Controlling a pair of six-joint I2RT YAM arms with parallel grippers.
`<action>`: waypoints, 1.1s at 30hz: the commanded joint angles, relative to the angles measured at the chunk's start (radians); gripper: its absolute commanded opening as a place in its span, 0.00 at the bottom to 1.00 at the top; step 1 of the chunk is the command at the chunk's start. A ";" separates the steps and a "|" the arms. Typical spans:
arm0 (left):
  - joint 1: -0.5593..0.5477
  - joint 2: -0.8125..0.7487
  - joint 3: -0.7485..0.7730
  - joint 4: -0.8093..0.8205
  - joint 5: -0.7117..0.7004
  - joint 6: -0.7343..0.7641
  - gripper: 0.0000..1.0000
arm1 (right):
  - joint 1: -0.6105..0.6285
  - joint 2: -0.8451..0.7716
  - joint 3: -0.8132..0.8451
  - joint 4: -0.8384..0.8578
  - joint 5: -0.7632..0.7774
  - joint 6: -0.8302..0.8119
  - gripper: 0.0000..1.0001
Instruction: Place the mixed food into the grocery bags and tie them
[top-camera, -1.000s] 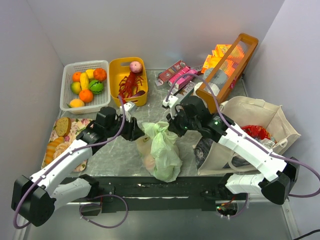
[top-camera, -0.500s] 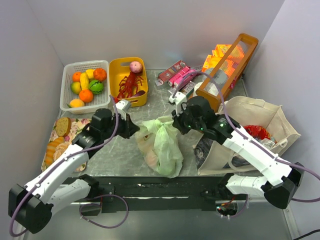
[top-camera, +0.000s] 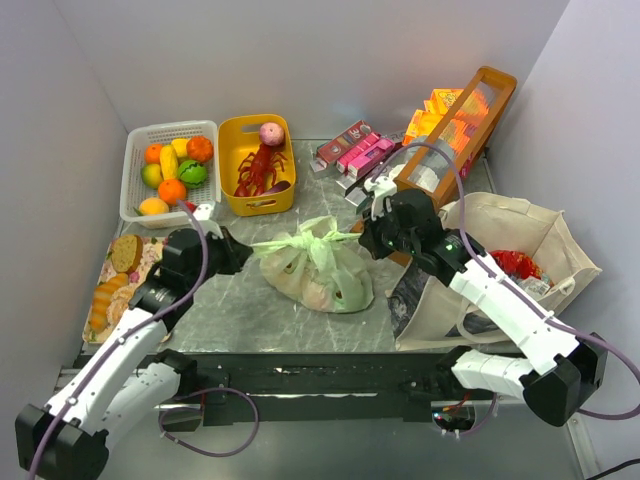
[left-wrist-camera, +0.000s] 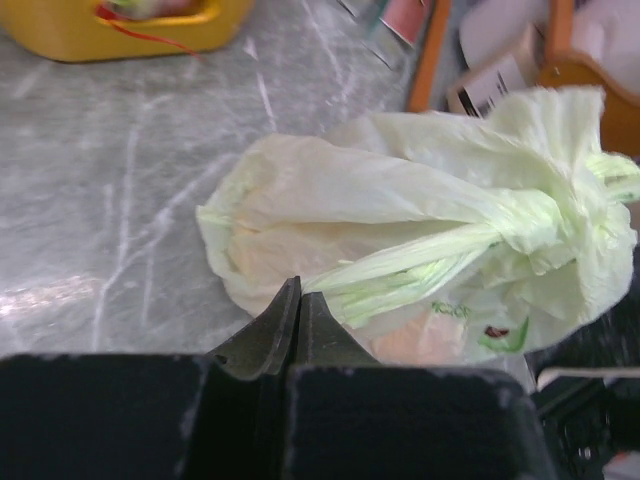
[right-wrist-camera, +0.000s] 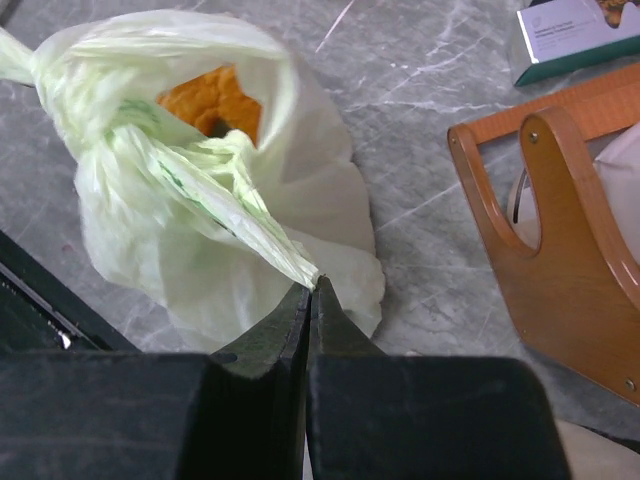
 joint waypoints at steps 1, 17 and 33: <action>0.098 -0.062 0.016 -0.139 -0.261 0.001 0.01 | -0.066 -0.061 -0.003 0.000 0.183 0.006 0.00; 0.483 -0.303 -0.216 0.028 -0.147 -0.210 0.01 | -0.135 -0.010 -0.070 0.094 0.136 0.007 0.00; 0.685 -0.369 -0.389 0.070 -0.126 -0.347 0.01 | -0.174 0.020 -0.170 0.130 0.180 -0.003 0.00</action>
